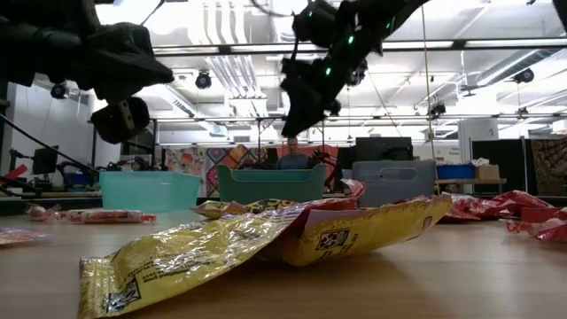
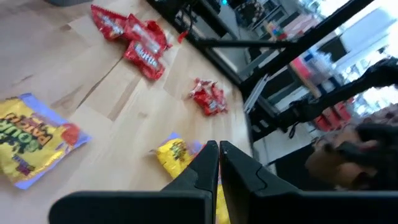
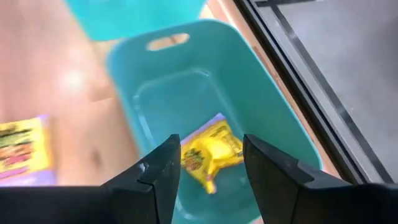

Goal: Sort candy
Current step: Put the white candy into the blue bin

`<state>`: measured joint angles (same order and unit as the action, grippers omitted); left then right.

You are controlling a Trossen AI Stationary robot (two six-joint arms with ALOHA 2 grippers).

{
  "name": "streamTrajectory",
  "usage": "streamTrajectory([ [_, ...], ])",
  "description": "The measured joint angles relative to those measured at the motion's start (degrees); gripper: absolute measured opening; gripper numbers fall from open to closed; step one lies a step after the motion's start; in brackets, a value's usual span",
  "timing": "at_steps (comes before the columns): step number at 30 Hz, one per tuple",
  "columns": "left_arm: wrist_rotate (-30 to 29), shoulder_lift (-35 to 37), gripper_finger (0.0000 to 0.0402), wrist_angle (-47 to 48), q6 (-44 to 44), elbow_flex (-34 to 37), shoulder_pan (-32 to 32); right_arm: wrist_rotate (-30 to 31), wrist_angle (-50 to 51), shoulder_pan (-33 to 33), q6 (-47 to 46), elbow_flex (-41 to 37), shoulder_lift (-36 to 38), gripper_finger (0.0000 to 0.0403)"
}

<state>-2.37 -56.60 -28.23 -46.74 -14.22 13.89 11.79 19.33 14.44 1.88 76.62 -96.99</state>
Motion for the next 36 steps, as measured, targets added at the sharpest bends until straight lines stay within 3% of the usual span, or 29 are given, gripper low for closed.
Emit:
streamTrajectory([
  [5,0.51,-4.83,0.0,0.66,3.38,0.0,1.39,0.0,4.74,-3.56,0.71,-0.02,4.1,0.0162],
  [11,7.35,-7.81,0.0,6.78,0.75,-0.02,2.65,0.18,7.88,-7.64,0.08,-0.65,7.43,0.0157],
  [17,7.81,-8.94,0.0,26.26,0.47,-5.53,3.47,0.22,9.68,-10.53,-1.92,-0.9,8.86,0.016],
  [21,4.28,-11.05,0.0,45.06,5.16,-12.55,3.73,0.23,10.82,-11.46,-2.99,-0.92,9.53,0.0157],
  [23,1.98,-12.84,0.0,49.57,9.19,-14.98,3.85,0.26,10.87,-11.68,-3.7,-0.92,9.87,0.0156],
  [29,-1.5,-16.96,0.002,52.33,21.17,-18.53,3.93,0.28,12.23,-12.22,-5.23,-0.92,9.93,0.0156],
  [36,-7.46,-20.96,0.0084,52.81,22.67,-17.93,3.93,0.31,14.27,-12.6,-6.83,-0.92,9.93,0.0155],
])
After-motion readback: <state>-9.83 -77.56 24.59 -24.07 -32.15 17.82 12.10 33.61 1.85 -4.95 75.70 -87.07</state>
